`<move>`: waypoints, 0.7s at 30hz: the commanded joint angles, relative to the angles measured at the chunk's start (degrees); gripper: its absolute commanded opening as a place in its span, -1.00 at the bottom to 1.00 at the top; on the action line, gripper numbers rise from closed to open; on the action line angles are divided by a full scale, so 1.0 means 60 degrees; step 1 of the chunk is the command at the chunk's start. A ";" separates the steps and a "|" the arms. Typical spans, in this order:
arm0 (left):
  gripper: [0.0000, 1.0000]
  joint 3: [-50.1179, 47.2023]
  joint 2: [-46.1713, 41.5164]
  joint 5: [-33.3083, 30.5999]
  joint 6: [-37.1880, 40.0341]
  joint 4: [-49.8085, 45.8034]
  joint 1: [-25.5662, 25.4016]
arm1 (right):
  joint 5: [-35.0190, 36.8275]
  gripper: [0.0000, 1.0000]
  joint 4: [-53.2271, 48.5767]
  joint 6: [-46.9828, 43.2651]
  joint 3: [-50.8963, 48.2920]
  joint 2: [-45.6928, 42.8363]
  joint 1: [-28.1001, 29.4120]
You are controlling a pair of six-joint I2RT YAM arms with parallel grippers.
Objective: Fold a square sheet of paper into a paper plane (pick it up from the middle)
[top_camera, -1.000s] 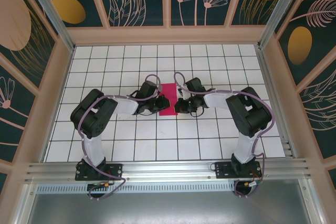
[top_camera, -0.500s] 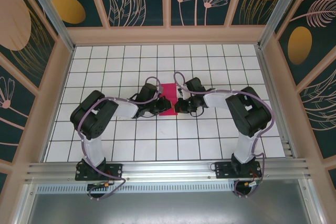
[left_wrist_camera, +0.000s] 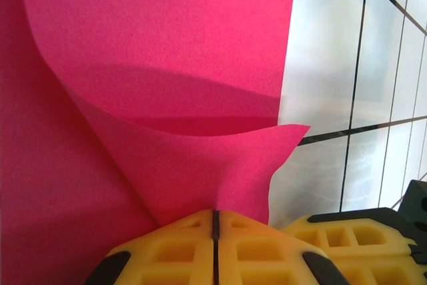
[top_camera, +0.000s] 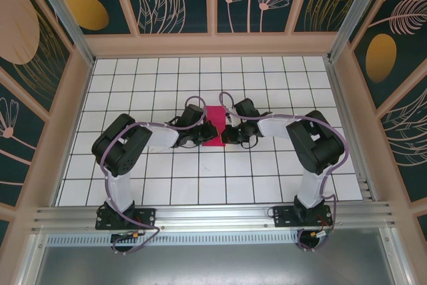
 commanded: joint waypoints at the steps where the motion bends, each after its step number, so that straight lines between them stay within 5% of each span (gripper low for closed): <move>1: -0.81 0.0081 0.0048 -0.1361 0.0418 -0.1334 0.0134 | 0.1733 -0.90 -0.1354 -0.0245 -0.0448 0.1011 0.0174; 21: -0.81 0.1017 0.0265 -0.2080 0.1356 -0.2534 0.1348 | 0.1870 -0.91 -0.1437 -0.0237 -0.0719 0.1119 0.0170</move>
